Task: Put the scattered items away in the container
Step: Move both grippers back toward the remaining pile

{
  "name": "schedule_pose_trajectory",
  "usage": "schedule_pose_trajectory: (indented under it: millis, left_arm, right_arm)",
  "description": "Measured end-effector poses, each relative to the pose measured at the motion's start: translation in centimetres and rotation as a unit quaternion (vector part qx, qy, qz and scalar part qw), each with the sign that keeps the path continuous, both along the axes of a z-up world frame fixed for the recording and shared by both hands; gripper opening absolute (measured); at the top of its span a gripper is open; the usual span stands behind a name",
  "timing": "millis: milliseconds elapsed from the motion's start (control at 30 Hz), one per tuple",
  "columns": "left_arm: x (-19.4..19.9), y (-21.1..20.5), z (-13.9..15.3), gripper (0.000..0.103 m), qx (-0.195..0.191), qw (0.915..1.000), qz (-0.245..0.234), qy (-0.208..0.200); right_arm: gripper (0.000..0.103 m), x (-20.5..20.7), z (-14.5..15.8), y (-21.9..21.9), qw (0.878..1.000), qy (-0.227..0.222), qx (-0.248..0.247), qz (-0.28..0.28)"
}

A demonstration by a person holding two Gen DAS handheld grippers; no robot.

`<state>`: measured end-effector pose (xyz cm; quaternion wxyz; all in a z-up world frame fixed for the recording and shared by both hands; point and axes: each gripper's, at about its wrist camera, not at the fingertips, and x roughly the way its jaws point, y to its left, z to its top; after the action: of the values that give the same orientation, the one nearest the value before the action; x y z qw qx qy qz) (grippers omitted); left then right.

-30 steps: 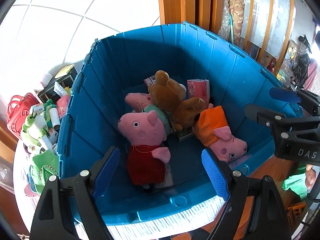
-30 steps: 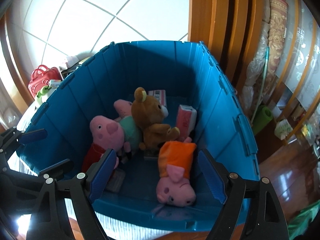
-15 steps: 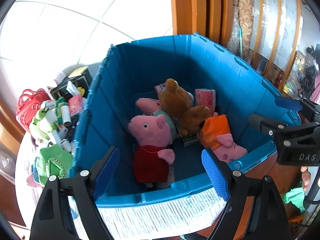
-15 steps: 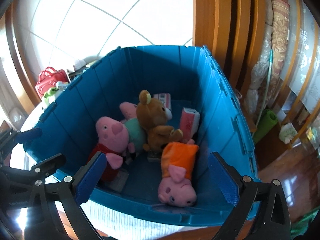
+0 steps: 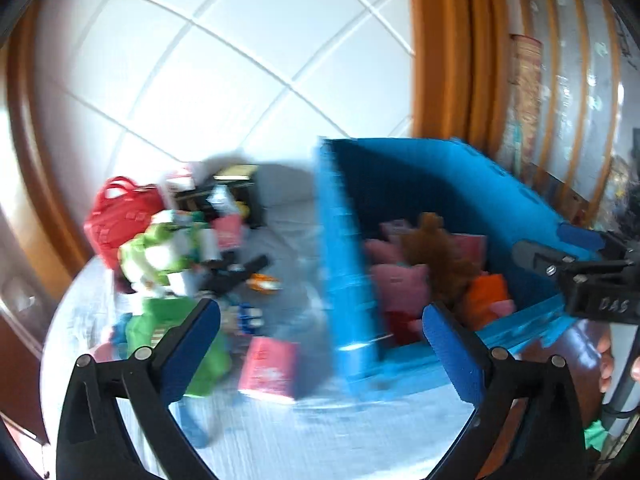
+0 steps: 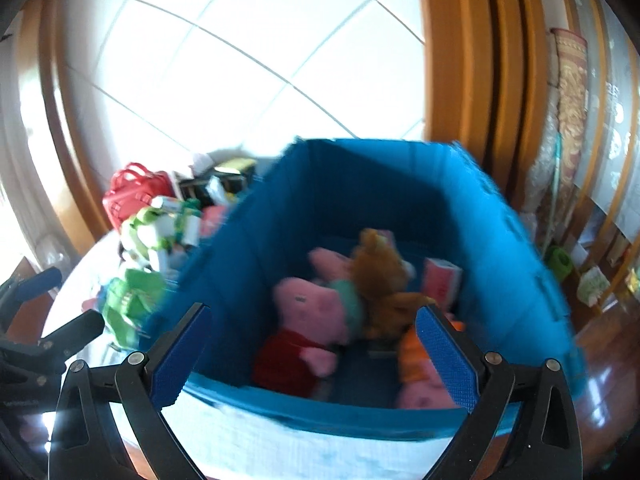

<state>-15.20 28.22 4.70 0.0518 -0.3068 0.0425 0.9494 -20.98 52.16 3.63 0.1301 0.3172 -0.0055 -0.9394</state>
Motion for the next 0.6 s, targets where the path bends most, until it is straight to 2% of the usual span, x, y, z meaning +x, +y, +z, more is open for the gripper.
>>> schedule_pose_trajectory:
  millis: [233, 367, 500, 600]
  left_arm:
    - [2.2, -14.1, -2.1, 0.103, 0.001, 0.9969, 0.078, -0.002]
    - [2.4, -21.2, -3.9, 0.103, 0.005, 0.9902, 0.139, -0.008]
    - [2.3, -27.0, -6.0, 0.103, 0.029, 0.9798, 0.197, -0.020]
    - [1.7, -29.2, -7.8, 0.103, 0.031, 0.9751, 0.219, -0.021]
  right_arm:
    - [0.103, 2.7, 0.0, -12.1, 0.998, 0.038, -0.029, 0.045]
    - [0.103, 3.3, -1.6, -18.2, 0.996, 0.033, -0.027, 0.075]
    - [0.103, 2.9, -3.6, -22.7, 0.994, 0.021, -0.014, 0.106]
    - [0.103, 2.2, -5.5, -25.1, 0.993, 0.028, -0.006, 0.117]
